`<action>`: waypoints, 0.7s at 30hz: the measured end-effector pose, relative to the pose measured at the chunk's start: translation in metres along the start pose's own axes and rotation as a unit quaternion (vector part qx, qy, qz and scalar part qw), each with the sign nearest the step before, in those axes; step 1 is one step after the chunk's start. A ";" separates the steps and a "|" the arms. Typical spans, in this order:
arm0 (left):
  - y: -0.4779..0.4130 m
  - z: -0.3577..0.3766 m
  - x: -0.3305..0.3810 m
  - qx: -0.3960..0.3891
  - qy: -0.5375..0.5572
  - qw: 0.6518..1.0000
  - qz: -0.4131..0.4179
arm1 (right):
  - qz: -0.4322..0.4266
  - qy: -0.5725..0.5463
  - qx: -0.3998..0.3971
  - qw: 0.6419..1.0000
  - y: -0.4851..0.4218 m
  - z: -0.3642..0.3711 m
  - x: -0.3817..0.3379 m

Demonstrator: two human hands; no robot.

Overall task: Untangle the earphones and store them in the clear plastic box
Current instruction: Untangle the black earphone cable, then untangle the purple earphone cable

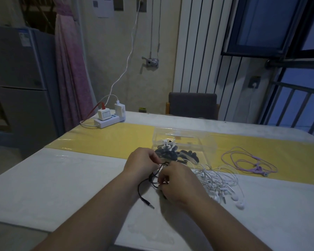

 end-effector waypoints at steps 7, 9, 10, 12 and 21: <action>-0.003 -0.013 0.000 0.060 0.049 0.997 0.006 | 0.018 -0.089 0.088 0.992 -0.001 -0.019 0.009; -0.003 -0.016 0.004 0.077 0.046 0.996 0.021 | 0.031 -0.111 0.097 0.989 -0.003 -0.021 0.012; -0.002 -0.017 0.008 0.082 0.041 0.995 0.032 | 0.037 -0.116 0.103 0.987 -0.004 -0.021 0.013; 0.001 -0.018 0.016 0.085 0.034 0.994 0.055 | 0.045 -0.122 0.113 0.985 -0.005 -0.022 0.016; 0.011 0.002 0.054 0.025 0.021 0.989 0.147 | 0.114 -0.145 0.194 0.964 0.001 -0.050 0.055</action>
Point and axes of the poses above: each hand's wrist, its own y-axis away from the middle knuckle, its own z-axis out of the palm, x = y × z, the point moved 1 cm from there along -y, towards the middle knuckle, and after that the axes turned 1 degree about y, right-handed, at the moved point
